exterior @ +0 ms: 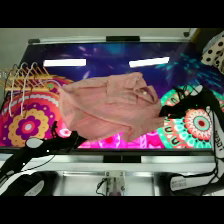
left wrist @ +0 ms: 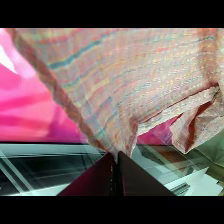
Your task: Fold the shirts.
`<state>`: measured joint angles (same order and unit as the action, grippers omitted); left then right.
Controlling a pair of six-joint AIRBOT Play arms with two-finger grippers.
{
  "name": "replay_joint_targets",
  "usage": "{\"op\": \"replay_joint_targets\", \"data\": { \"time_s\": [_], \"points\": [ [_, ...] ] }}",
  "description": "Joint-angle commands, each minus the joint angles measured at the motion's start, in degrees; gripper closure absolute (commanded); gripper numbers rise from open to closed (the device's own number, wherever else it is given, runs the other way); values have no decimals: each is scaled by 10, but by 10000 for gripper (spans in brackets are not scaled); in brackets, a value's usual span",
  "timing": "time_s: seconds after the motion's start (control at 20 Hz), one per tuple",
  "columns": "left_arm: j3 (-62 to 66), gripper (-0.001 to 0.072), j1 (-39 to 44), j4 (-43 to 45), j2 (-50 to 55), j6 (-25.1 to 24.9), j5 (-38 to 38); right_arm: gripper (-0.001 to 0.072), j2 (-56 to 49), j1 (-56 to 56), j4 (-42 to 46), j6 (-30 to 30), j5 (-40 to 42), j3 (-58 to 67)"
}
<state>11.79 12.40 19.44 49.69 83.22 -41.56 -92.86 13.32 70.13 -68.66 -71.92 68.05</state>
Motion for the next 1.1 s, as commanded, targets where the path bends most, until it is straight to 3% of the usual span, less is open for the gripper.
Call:
{"op": "replay_joint_targets", "data": {
  "time_s": [0.0, 0.15, 0.3, 0.4, 0.45, 0.6, 0.85, 0.95, 1.05],
  "points": [
    [12, 680, 0, 0, -1, -2, 0, 217, -16, 0, -23, 5, 31, -2],
    [24, 680, -4, 0, -1, -15, -1, 647, -13, 0, -36, 7, 28, -1],
    [66, 682, -45, 2, -2, -38, -37, 663, 43, 0, -91, 68, 27, 3],
    [145, 683, -106, 7, -10, -122, -109, 664, 113, 0, -119, 98, 27, 31],
    [208, 683, -143, 31, -17, -133, -155, 664, 154, 0, -123, 102, 27, 59],
    [468, 683, -256, 85, -42, -134, -243, 664, 281, 1, -157, 107, 47, 174],
    [942, 682, -397, 95, -46, -134, -238, 664, 483, 1, -165, 82, 253, 324],
    [1060, 682, -428, 121, -47, -126, -235, 663, 543, 1, -154, 36, 285, 334],
    [1109, 682, -448, 155, -60, -83, -236, 664, 585, 1, -129, -9, 277, 334]
  ]
}}
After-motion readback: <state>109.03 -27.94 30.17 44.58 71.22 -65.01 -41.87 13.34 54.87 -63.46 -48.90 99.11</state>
